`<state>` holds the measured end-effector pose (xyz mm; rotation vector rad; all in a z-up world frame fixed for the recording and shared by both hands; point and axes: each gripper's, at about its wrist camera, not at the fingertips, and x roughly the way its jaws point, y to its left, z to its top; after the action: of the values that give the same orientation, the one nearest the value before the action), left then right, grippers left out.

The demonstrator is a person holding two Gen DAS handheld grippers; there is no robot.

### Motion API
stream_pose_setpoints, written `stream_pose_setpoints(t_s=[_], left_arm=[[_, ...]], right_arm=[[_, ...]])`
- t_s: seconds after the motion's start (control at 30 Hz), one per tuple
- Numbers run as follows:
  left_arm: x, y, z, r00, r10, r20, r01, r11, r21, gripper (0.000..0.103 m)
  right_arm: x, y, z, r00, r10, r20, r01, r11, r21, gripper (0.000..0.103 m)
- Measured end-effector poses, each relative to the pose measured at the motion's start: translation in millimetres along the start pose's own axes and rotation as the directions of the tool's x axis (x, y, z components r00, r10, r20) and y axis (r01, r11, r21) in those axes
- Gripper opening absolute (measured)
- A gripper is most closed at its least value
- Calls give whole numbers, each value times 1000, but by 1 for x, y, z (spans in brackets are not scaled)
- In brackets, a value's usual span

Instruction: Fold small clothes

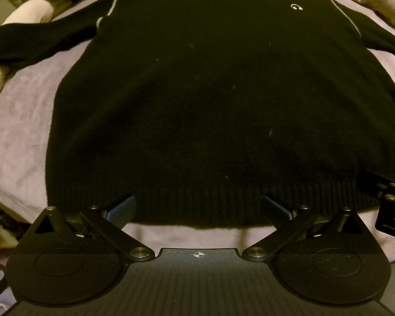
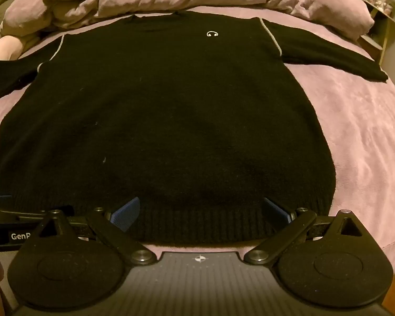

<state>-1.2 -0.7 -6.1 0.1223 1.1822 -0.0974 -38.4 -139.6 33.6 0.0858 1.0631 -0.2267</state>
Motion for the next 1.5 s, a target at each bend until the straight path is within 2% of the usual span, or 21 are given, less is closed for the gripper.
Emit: stream_pose_setpoints(t_s=[0.53,0.97,1.1,1.2,1.3,1.4,1.5], left_arm=[[7,-2,3,1000,14,5,-14,1000,3,103],[18,-4,7,1000,-2,9,2,1000,-12,103],[24,-7,8,999,44,-12,-44,999,9,103],[24,-7,10,999,49,-12,-49,999,-17,103],[17,-4,16,996,85,32,-82,994,-70,103],[12,-4,27,986,142,82,-134,987,-93,103],[12,-10,42,980,165,111,-154,983,-102,103]], right_arm=[[11,-6,1,1000,9,-25,-8,1000,21,99],[30,-11,-1,997,27,-70,-23,998,54,99],[38,-15,2,995,57,-81,-50,995,88,99],[42,-19,4,993,80,-82,-71,992,103,99],[51,-33,9,991,123,-58,-113,983,147,99],[60,-51,15,983,186,-8,-180,959,218,99],[74,-65,16,975,223,23,-221,942,252,99]])
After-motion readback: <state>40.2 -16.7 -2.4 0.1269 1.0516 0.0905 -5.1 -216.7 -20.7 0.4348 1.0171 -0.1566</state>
